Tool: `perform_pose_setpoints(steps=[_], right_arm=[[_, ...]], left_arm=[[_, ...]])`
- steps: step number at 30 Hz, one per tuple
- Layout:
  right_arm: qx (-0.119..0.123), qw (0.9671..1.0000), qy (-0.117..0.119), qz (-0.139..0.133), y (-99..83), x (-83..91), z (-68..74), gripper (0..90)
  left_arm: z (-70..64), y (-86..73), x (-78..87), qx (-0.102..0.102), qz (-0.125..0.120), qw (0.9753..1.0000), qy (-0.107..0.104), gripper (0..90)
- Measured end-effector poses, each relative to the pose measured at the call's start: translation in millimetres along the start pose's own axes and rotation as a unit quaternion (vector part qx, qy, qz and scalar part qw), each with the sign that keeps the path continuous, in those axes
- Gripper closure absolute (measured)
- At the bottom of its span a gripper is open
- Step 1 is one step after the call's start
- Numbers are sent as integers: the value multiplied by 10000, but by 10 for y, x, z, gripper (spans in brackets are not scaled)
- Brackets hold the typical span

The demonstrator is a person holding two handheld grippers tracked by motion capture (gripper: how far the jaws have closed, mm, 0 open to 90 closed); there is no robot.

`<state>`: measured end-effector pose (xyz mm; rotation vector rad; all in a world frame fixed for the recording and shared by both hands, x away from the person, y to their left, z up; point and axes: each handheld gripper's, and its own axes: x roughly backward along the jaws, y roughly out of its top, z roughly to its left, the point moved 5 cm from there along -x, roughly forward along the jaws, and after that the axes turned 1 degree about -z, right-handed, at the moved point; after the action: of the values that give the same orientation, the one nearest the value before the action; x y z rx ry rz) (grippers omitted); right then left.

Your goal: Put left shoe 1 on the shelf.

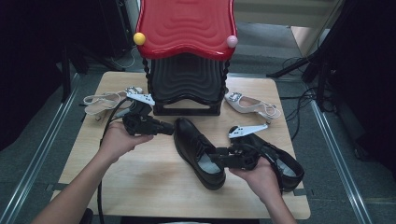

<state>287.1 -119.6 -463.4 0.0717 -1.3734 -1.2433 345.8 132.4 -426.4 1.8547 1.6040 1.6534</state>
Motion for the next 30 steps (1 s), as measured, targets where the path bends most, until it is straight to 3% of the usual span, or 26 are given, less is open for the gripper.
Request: perform_pose_setpoints(steps=[1,3,5,9,12,15,17,25,30], right_arm=[[0,10000,0,0,0,0,0,603],[89,9998,52,147,-20,-89,44,616],[70,9997,59,238,-26,-145,53,610],[25,9993,100,362,-32,-220,59,590],[29,9991,105,408,-32,-278,61,560],[29,9989,144,455,-21,-358,76,555],[26,9987,171,474,-16,-389,79,556],[39,9978,148,640,-16,-508,92,560],[64,9973,154,712,-19,-569,92,567]], left_arm=[[7,33,15,-19,-26,10000,7,715],[16,90,36,-39,-84,9999,52,609],[18,135,49,-58,-112,9999,14,572],[27,211,68,-118,-135,9998,3,538],[52,294,106,-176,-95,9997,136,520],[63,426,195,-233,-222,9994,81,586],[54,555,283,-440,-252,9986,155,652],[96,909,470,-660,-373,9964,389,853],[133,1181,545,-634,-432,9960,468,837]])
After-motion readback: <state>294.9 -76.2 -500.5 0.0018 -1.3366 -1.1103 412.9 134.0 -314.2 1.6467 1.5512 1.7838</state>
